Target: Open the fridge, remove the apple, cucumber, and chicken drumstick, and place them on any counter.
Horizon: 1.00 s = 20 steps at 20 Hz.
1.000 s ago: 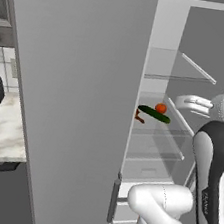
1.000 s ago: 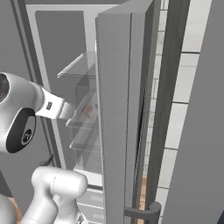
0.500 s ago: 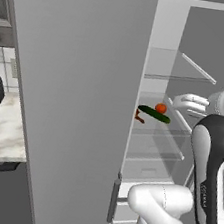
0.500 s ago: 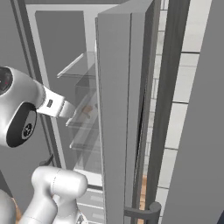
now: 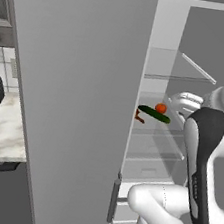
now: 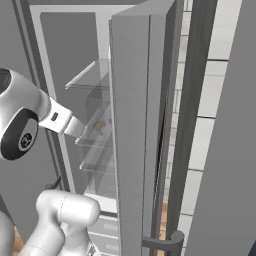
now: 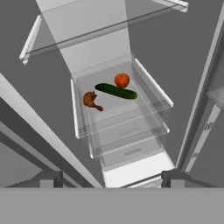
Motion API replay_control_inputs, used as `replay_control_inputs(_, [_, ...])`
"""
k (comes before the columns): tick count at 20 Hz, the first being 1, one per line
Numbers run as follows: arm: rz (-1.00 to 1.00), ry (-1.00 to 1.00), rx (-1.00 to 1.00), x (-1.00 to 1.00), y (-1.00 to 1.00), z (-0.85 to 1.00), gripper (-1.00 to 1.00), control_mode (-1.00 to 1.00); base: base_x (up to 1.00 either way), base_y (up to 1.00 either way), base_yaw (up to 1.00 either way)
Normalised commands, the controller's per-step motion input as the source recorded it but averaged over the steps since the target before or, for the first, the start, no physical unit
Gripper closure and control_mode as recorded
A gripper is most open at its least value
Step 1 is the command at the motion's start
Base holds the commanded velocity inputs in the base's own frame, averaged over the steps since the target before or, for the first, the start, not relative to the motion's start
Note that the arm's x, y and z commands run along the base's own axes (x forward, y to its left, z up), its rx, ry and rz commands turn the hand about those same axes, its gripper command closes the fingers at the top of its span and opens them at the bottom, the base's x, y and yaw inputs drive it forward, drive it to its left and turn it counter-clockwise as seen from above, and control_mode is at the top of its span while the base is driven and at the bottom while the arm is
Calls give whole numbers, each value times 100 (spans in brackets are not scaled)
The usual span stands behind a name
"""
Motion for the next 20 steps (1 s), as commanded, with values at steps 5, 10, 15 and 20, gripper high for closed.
replay_control_inputs(5, [0,1,0,1,-18,-27,-100,-100,0,0,0])
replay_control_inputs(10, [0,6,-2,15,-3,-30,-100,-100,0,0,0])
replay_control_inputs(15, [0,8,-3,0,0,-19,-100,-100,0,0,0])
replay_control_inputs(20, [0,9,-1,1,0,-17,-100,-100,0,0,0])
